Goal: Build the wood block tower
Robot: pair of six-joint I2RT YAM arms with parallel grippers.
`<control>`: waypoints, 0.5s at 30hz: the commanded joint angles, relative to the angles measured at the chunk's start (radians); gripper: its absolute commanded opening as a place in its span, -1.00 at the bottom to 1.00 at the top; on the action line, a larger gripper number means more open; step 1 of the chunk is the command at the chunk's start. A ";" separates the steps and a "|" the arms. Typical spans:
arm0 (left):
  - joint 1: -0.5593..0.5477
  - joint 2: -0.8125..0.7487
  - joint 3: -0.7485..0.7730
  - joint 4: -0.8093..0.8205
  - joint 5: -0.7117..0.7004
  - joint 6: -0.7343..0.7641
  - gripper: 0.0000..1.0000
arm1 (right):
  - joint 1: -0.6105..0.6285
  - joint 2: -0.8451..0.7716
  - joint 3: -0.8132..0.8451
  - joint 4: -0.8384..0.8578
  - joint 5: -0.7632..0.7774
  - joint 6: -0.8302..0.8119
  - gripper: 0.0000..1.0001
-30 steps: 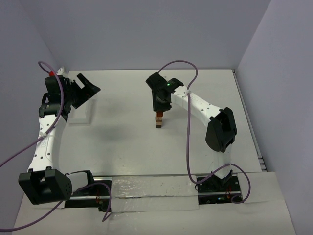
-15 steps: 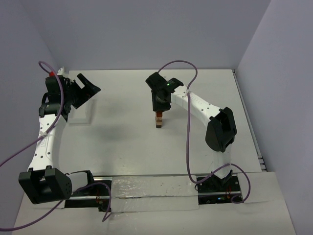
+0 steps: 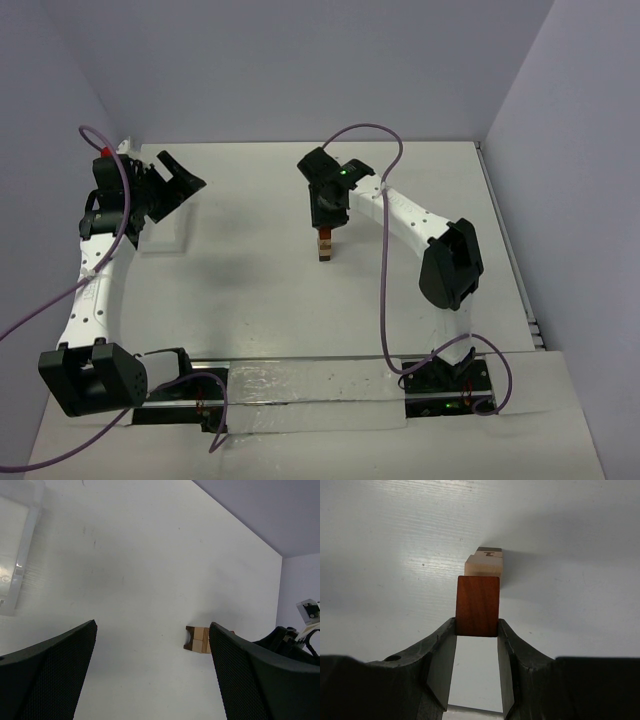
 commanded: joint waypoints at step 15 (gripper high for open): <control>0.014 -0.004 0.002 0.048 0.023 -0.010 0.98 | -0.007 0.023 0.043 0.010 -0.009 0.011 -0.30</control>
